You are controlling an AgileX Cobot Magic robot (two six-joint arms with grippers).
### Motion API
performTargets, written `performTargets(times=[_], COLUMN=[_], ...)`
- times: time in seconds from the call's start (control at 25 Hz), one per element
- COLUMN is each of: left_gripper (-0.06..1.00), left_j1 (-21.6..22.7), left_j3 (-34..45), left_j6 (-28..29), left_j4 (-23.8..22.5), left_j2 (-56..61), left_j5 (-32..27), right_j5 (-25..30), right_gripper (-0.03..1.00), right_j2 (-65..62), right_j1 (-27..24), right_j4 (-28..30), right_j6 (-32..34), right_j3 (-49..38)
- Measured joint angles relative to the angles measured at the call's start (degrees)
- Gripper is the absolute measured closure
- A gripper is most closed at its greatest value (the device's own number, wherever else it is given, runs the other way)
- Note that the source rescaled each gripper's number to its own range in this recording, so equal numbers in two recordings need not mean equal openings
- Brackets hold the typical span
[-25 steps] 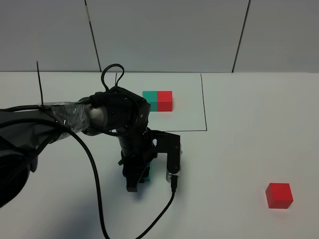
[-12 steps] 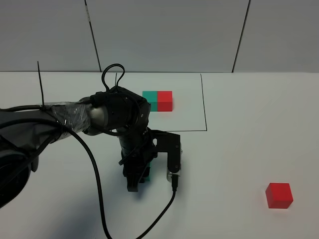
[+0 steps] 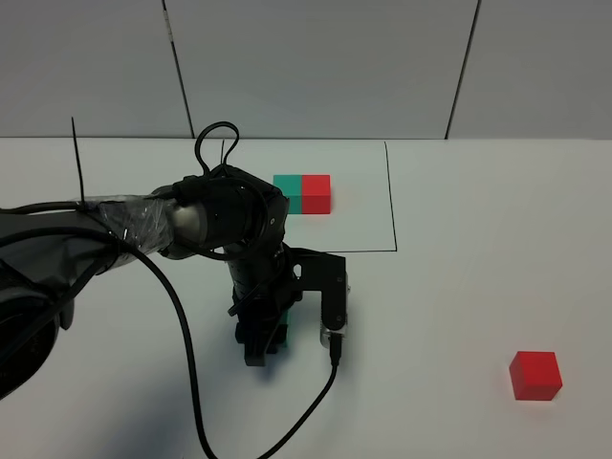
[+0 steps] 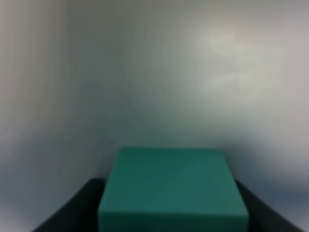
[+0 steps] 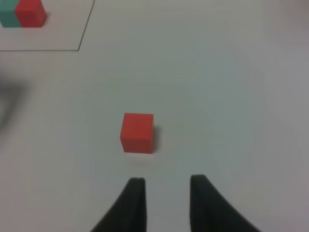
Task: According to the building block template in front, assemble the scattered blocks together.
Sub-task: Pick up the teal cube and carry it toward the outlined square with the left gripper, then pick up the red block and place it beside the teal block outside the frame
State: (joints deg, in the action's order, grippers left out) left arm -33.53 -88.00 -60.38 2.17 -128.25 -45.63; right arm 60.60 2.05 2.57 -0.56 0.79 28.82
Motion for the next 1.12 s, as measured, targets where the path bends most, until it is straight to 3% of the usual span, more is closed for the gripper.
performTargets(times=[0.12, 0.24, 0.68, 1.12], left_gripper=[0.18, 0.02, -0.02, -0.01], left_j1=[0.0, 0.0, 0.0, 0.0], left_j3=[0.0, -0.1, 0.2, 0.2], left_j6=[0.0, 0.1, 4.3, 18.4], left_j4=[0.0, 0.1, 0.3, 0.3], left_j2=[0.0, 0.0, 2.2, 8.0], left_j5=[0.0, -0.1, -2.9, -5.9], right_j5=[0.0, 0.0, 0.0, 0.0], right_gripper=[0.97, 0.97, 0.97, 0.97], right_j2=[0.0, 0.0, 0.0, 0.0], right_j1=[0.0, 0.0, 0.0, 0.0], right_j4=[0.0, 0.0, 0.0, 0.0], right_j6=[0.0, 0.0, 0.1, 0.1], right_j3=[0.0, 0.0, 0.0, 0.0])
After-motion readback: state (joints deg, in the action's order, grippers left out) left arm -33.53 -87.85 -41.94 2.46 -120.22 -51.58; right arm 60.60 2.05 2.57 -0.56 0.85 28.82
